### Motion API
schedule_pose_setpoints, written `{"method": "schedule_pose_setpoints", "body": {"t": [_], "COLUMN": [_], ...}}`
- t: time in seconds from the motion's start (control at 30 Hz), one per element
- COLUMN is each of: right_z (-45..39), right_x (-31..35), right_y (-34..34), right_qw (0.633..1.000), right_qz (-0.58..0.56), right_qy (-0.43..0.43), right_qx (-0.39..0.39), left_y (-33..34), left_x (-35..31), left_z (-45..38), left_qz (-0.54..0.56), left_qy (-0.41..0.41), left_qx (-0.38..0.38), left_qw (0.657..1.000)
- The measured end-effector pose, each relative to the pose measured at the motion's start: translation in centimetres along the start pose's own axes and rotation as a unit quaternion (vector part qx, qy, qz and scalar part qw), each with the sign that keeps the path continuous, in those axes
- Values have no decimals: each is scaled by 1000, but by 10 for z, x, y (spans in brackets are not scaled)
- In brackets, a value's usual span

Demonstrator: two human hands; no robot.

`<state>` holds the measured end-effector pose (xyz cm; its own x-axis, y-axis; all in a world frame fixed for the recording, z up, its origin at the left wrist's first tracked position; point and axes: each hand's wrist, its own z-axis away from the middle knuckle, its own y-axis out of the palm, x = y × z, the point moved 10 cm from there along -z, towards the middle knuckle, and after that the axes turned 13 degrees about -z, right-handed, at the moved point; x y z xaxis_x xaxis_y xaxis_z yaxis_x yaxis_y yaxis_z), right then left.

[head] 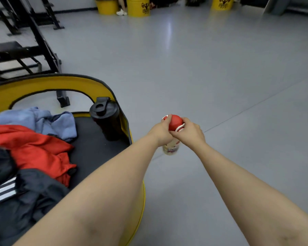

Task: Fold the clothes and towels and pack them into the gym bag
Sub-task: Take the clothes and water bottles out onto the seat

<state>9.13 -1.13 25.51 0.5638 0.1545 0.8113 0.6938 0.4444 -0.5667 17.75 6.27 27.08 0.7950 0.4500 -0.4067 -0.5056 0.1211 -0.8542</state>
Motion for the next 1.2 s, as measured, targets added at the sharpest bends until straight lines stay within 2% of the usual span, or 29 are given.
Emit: {"method": "schedule_pose_setpoints", "body": {"t": [0.3,0.63,0.83,1.2], "right_z": [56,88,87,68], "right_x": [117,208,215,170], "right_y": [-27,18,68,120], "right_qw": [997,989,987,988], "right_qz": [-5,-29,-32,27], "right_qy": [-78,-137,-137,-113], "right_qx": [1,37,72,101], "left_y": [-106,-173,-172,-118], "left_x": [-8,49,91,137], "left_z": [106,166,167,136], "left_qz": [-24,-31,-38,-15], "left_qy": [35,-16,-40,-84], "left_qx": [-106,-176,-161,-102], "left_qw": [993,984,985,991]}}
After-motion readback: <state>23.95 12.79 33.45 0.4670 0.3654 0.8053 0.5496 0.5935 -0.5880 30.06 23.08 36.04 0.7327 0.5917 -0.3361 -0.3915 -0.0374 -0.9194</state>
